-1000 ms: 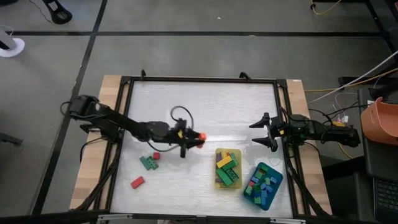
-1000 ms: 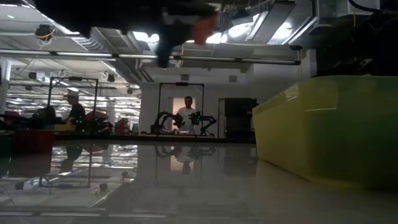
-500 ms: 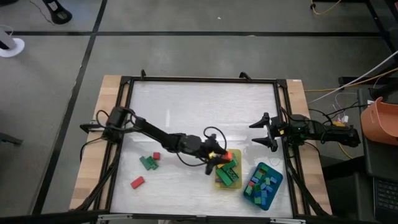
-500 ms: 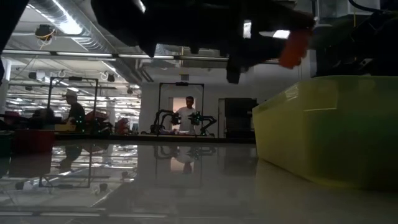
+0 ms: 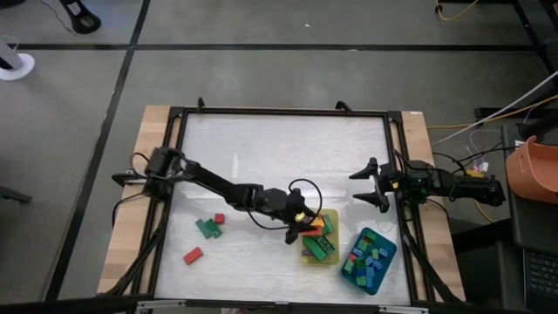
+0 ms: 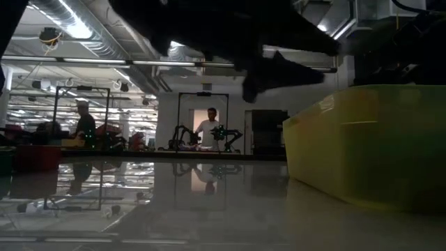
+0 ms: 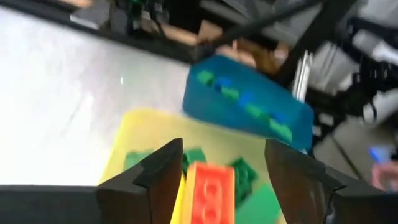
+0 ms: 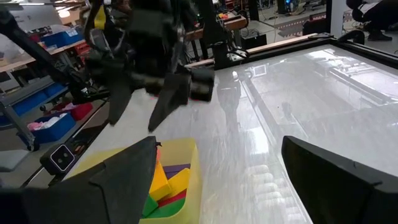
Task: Sort blocks by size
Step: Put the small orange block into the blue bin
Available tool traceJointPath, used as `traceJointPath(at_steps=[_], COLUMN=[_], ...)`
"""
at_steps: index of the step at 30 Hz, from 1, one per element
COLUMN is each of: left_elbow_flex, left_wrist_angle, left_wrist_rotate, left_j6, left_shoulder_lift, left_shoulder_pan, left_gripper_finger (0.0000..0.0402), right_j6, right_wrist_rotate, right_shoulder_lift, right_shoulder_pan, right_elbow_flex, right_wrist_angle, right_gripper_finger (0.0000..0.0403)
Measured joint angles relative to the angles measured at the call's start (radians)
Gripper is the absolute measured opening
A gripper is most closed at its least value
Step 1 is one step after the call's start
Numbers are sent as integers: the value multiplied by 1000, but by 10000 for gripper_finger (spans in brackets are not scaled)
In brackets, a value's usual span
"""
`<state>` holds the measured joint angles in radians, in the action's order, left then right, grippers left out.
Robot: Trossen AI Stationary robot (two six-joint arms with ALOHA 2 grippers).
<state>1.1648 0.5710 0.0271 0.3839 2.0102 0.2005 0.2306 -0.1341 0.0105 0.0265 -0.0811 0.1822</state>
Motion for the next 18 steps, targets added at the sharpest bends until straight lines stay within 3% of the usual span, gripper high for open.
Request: traceJointPath(at_steps=[4,11,18], left_elbow_flex=[2,2,0], left_wrist_angle=[-327,-1040,-1530], left_wrist_rotate=[-65,-73,-70], left_j6=[10,203,680], left_shoulder_lift=[-129,-349,-402], left_shoulder_pan=[-27,-32,19], left_gripper_finger=[212,206,204], right_j6=[0,0,0], right_wrist_rotate=[0,1,2], right_shoulder_lift=[0,0,0], right_shoulder_pan=[0,0,0], right_elbow_flex=[0,0,0], right_wrist_angle=[0,0,-1], right_gripper_finger=[344,344,344])
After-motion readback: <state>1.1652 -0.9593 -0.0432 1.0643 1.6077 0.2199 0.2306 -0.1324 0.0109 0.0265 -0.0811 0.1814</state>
